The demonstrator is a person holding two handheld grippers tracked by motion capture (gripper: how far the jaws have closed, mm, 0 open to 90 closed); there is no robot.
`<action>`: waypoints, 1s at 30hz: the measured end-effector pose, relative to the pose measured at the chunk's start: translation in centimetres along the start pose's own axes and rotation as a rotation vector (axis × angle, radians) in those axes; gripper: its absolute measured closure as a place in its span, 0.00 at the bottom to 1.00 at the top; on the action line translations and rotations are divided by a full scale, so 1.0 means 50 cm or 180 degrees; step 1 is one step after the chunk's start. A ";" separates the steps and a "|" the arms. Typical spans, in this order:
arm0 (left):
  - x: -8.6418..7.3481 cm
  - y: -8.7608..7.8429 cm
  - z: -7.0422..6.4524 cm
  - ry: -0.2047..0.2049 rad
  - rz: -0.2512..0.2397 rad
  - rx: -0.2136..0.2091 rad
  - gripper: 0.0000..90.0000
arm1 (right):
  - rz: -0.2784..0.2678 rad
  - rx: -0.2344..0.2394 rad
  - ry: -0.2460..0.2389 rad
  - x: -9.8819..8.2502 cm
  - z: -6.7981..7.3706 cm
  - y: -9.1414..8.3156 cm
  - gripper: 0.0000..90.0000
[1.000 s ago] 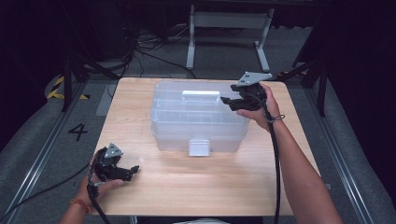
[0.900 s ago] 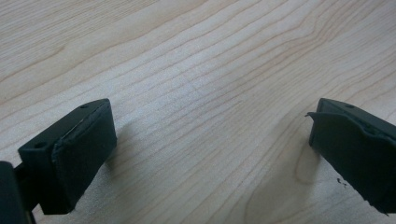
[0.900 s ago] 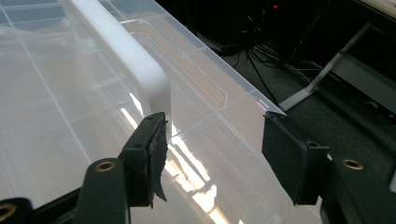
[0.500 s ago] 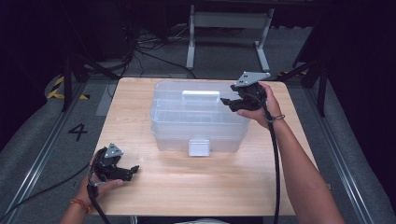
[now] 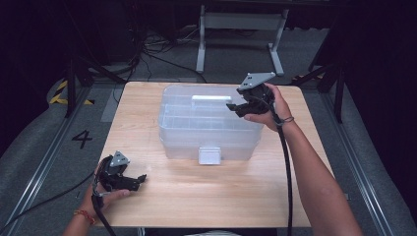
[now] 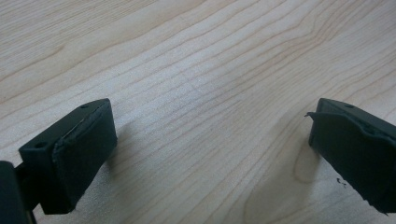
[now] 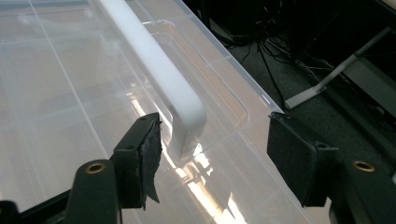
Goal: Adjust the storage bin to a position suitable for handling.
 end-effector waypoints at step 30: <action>0.000 -0.002 0.000 0.0023 0.0009 -0.0023 0.03 | 0.0254 0.0244 0.0047 0.018 0.004 0.043 0.76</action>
Point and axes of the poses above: each handheld gripper's, and its own axes: y roughly forward along the jaws, x roughly out of its top, z roughly to its left, the point moved 1 cm from there along y, roughly forward along the jaws, and after that the axes turned 5 degrees about -y, right-handed, at the moved point
